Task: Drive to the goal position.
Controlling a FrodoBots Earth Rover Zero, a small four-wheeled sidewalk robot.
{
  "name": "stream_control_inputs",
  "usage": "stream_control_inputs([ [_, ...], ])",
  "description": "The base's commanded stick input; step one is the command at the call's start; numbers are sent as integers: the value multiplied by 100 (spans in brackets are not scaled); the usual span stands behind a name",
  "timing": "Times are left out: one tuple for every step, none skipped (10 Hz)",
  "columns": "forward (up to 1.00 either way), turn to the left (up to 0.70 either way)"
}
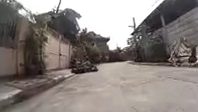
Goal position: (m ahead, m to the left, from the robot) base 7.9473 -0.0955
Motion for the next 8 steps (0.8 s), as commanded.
stream_control_inputs([
  [85, -4],
  [85, -13],
  [85, -24],
  [85, -34],
  [85, -34],
  [85, -33],
  [85, -24],
  [85, -4],
])
